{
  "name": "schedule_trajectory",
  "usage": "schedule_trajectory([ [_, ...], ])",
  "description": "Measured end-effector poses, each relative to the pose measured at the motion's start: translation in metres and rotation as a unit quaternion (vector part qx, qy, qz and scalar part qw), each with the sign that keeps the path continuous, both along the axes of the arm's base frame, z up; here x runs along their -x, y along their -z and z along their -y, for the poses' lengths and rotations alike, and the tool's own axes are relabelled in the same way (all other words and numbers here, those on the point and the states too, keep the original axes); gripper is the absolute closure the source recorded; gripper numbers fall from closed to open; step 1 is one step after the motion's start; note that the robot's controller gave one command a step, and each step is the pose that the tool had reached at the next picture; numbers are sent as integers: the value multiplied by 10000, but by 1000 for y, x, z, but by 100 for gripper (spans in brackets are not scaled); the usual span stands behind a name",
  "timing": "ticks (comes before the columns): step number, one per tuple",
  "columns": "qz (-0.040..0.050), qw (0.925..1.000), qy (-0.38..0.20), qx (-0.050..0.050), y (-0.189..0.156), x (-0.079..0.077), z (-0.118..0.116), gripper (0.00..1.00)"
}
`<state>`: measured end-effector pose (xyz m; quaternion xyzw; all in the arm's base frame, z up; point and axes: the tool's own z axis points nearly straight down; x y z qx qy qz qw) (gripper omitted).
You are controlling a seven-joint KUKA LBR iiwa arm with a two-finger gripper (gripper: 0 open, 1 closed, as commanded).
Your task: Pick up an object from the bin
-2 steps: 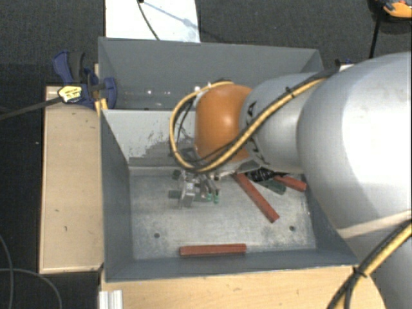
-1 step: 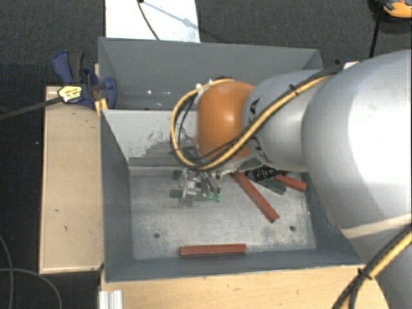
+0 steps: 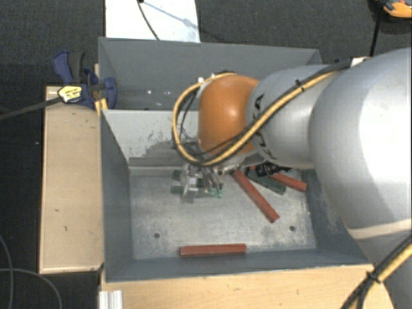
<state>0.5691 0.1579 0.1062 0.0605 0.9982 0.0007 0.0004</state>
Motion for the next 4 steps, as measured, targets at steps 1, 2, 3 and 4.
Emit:
schedule_trajectory([
  [1, 19, 10000, -3, -4, -10, -1, 0, 100],
  [2, 18, 10000, -4, -3, -19, -1, 0, 100],
  [3, 16, 10000, -4, -3, -26, -1, 0, 100],
  [4, 19, 10000, -6, -4, -33, -1, 0, 100],
])
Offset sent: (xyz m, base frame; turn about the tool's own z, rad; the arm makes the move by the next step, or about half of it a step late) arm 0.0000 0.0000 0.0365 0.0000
